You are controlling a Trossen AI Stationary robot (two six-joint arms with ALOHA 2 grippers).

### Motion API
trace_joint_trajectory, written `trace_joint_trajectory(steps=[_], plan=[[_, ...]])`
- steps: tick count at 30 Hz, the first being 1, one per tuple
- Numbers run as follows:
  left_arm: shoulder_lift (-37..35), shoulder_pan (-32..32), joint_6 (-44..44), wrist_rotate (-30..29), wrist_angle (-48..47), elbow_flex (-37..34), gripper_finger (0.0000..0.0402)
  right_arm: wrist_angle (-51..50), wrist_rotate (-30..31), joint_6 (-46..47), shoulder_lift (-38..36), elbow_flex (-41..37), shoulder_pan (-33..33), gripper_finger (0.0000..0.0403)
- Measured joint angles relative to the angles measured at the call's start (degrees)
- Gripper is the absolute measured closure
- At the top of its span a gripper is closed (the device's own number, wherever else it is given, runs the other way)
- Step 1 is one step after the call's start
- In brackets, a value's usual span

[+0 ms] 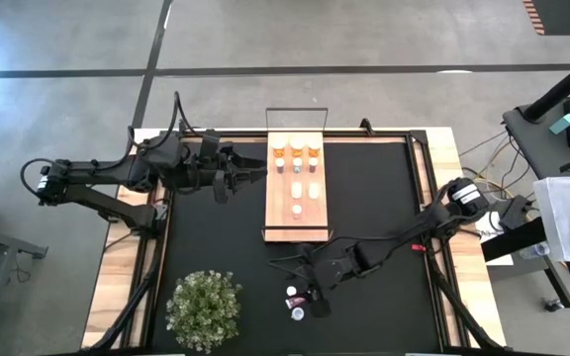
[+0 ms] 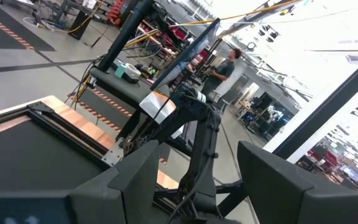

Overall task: Pick and place medicine bottles onto shelf by color
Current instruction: Put the top pink pill bottle aligned with the other pink pill bottle on the shelf

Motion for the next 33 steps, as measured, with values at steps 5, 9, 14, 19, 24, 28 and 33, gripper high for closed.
trace_joint_trajectory(steps=[5,9,14,19,24,28,33], plan=[[0.0,0.0,0.0,0.0,-0.1,0.0,0.0199,0.5,0.1,2.4,2.2,-0.1,0.5,0.02],[0.0,0.0,0.0,0.0,-0.1,-0.1,0.0199,2.0,0.0,2.6,3.0,-0.1,0.6,0.02],[0.0,0.0,0.0,0.0,0.0,-0.2,0.0199,2.2,0.1,2.6,4.1,-0.1,0.5,0.02],[0.0,0.0,0.0,0.0,0.0,-0.2,0.0199,2.4,0.1,2.3,4.9,-0.1,0.5,0.02],[0.0,0.0,0.0,0.0,0.0,-0.2,0.0199,2.2,0.2,2.4,7.1,-0.1,0.5,0.02],[0.0,0.0,0.0,0.0,0.0,-0.2,0.0199,2.0,1.1,3.9,9.0,-0.1,0.5,0.02],[0.0,0.0,0.0,0.0,0.0,-0.2,0.0199,2.3,3.0,5.7,9.6,-0.1,0.5,0.0206]])
